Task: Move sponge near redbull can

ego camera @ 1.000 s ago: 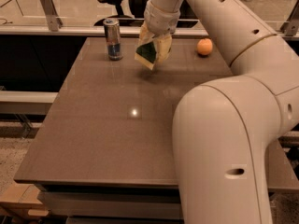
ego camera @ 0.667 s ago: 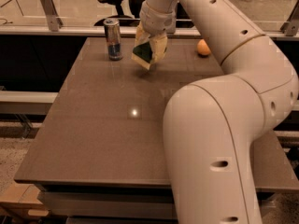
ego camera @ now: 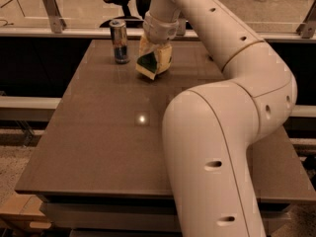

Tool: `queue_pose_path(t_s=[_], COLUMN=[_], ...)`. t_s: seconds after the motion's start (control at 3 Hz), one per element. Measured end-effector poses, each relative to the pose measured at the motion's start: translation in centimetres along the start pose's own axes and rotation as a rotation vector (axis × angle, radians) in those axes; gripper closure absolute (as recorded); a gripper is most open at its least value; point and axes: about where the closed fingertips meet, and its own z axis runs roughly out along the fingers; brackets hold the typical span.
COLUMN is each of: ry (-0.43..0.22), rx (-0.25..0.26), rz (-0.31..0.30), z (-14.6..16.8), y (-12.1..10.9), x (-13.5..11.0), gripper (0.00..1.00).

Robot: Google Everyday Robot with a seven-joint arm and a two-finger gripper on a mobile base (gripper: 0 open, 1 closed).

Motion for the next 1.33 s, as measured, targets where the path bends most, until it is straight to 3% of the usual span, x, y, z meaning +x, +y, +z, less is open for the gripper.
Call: queue_pose_path(t_s=[1.33], ry=[0.01], rx=[-0.024], rz=[-0.055], z=[1.6], y=[-2.4], x=[-0.4], gripper=[1.0])
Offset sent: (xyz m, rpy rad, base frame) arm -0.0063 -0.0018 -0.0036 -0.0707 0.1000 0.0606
